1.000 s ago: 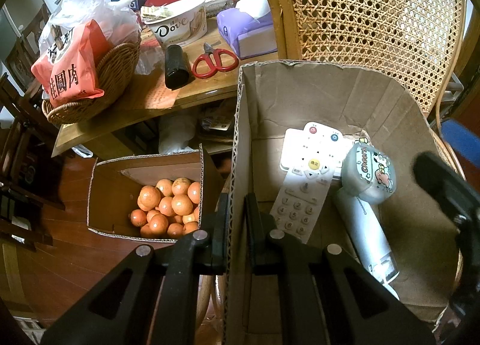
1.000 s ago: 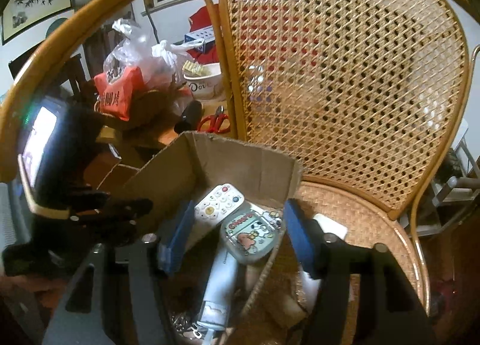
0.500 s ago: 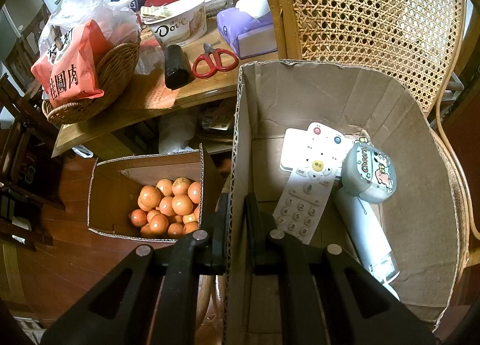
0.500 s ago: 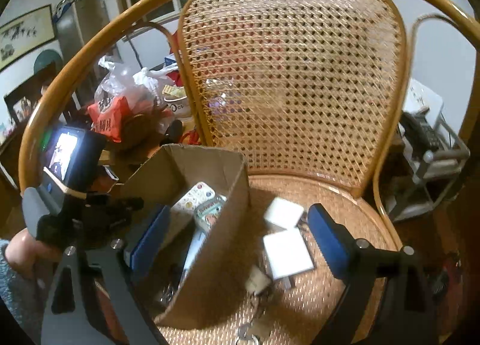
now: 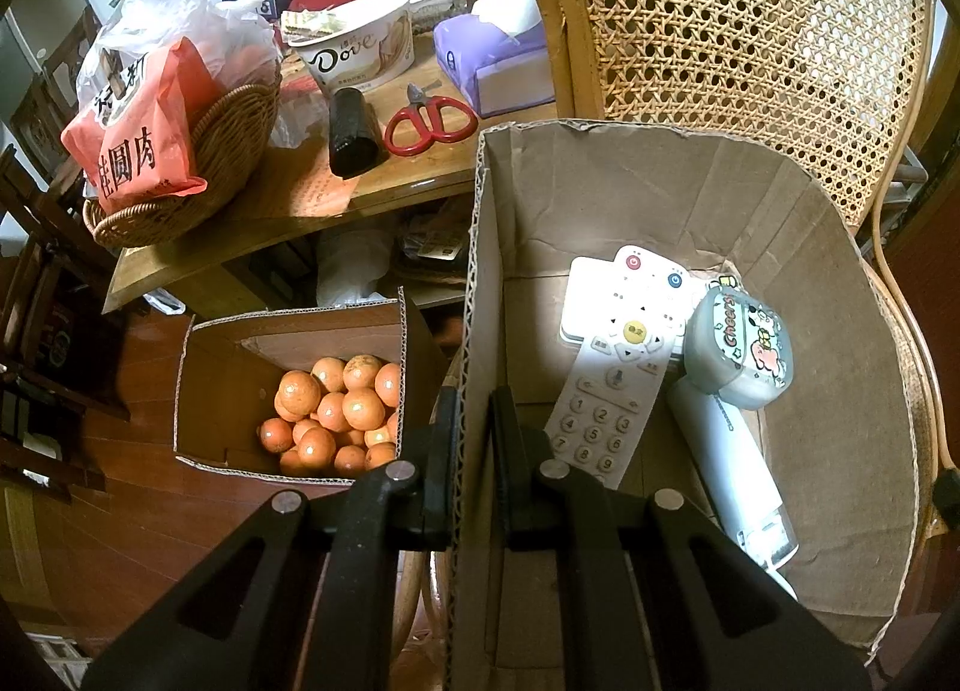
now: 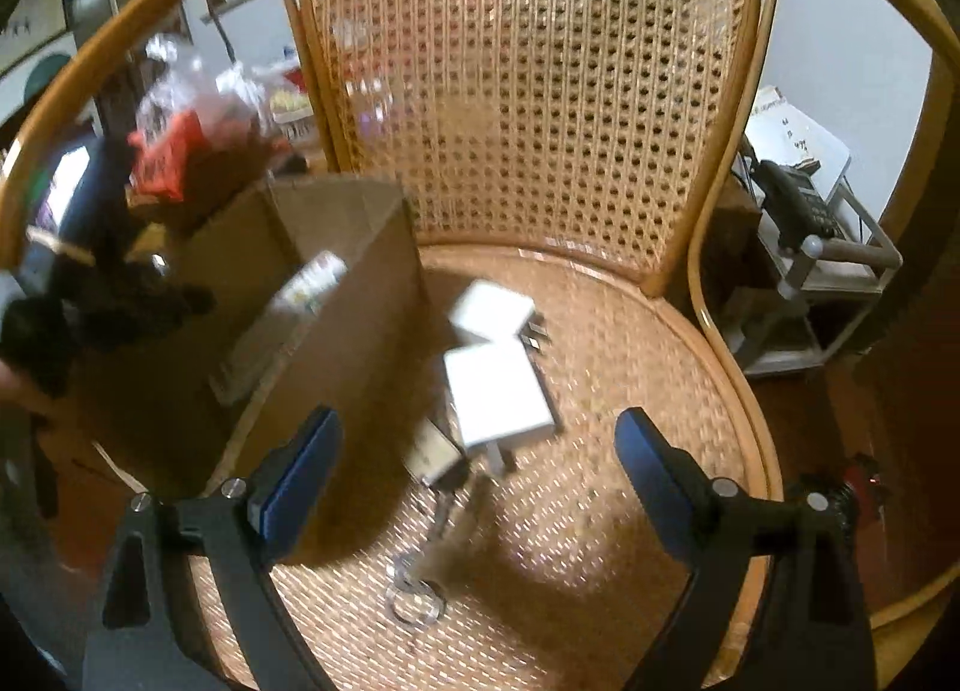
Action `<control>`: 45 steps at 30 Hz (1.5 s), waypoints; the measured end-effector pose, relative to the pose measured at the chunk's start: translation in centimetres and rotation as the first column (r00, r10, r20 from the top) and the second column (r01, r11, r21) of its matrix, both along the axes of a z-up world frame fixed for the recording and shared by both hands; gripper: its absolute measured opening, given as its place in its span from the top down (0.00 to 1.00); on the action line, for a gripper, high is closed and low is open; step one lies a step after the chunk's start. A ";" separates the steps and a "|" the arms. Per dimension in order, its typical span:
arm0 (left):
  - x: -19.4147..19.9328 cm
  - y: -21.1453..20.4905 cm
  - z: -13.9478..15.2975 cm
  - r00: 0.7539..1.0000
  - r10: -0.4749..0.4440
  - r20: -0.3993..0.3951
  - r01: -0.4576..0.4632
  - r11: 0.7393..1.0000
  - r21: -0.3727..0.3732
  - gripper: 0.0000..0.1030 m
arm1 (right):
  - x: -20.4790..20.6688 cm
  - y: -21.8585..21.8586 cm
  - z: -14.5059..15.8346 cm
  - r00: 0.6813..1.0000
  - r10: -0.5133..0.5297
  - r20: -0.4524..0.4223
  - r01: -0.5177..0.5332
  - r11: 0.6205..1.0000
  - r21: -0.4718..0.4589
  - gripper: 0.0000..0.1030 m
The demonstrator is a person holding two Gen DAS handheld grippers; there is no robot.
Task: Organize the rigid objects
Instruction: 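Lower the right gripper to the keys on the seat and pinch them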
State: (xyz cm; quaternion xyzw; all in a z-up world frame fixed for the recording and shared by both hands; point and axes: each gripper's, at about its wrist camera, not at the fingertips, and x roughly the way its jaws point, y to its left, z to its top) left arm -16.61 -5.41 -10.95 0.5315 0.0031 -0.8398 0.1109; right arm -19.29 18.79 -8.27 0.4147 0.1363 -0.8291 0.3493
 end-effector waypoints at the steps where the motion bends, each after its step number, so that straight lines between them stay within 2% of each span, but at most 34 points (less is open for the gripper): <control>1: 0.0 0.0 0.0 1.000 0.001 0.000 -0.001 1.000 0.001 0.91 | -0.1 0.0 -0.4 1.000 0.003 0.004 -0.003 1.000 0.021 0.06; 5: 0.0 0.0 0.0 1.000 0.001 0.000 -0.001 1.000 0.001 0.91 | -0.4 -0.4 -2.0 0.999 0.032 0.015 -0.034 0.997 0.076 0.06; 11: 0.1 0.0 -0.1 1.000 0.000 0.000 0.000 1.000 -0.001 0.91 | -0.3 -1.2 -3.7 0.994 0.089 0.063 -0.096 0.987 0.126 0.20; 13: 0.1 0.0 -0.2 1.000 0.002 0.000 -0.002 1.000 0.002 0.91 | 0.0 -1.5 -4.3 0.990 0.118 0.077 -0.128 0.983 0.133 0.37; 15: 0.1 0.0 -0.2 1.000 0.003 -0.001 -0.003 1.000 0.006 0.91 | 0.3 -2.0 -4.8 0.984 0.151 0.090 -0.163 0.976 0.148 0.46; 21: 0.3 0.0 -0.2 1.000 0.000 0.002 0.000 1.000 0.002 0.91 | 1.2 -3.1 -6.4 0.975 0.184 0.123 -0.205 0.960 0.190 0.55; 23: 0.3 0.1 -0.1 1.000 0.002 0.001 -0.002 1.000 0.002 0.91 | 1.5 -3.5 -6.5 0.978 0.191 0.087 -0.205 0.955 0.214 0.63; 25: 0.2 0.1 -0.2 1.000 0.002 0.001 -0.002 1.000 0.004 0.91 | 1.7 -3.7 -6.6 0.978 0.195 0.074 -0.207 0.953 0.222 0.75; 32: 0.2 0.1 -0.2 1.000 0.008 0.002 -0.008 1.000 0.003 0.91 | 1.6 -4.0 -6.9 0.980 0.179 0.088 -0.194 0.957 0.215 0.77; 33: 0.2 0.0 -0.2 1.000 0.008 0.002 -0.008 1.000 0.003 0.91 | 1.6 -4.0 -6.8 0.980 0.178 0.086 -0.192 0.957 0.215 0.81; 34: 0.2 0.1 -0.2 1.000 0.009 0.002 -0.009 1.000 0.003 0.91 | 1.7 -4.0 -6.8 0.981 0.177 0.080 -0.190 0.957 0.218 0.94; 35: 0.2 0.1 -0.2 1.000 0.009 0.002 -0.009 1.000 0.004 0.91 | 1.7 -3.9 -6.9 0.981 0.178 0.082 -0.191 0.957 0.216 0.97; 38: 0.2 0.1 -0.1 1.000 0.010 0.002 -0.010 1.000 0.003 0.91 | 1.7 -3.8 -6.7 0.980 0.169 0.106 -0.187 0.962 0.200 0.97; 45: 0.2 0.1 -0.1 1.000 0.010 0.002 -0.010 1.000 0.003 0.91 | 2.0 -2.9 -4.5 0.985 0.153 0.078 -0.161 0.981 0.109 0.97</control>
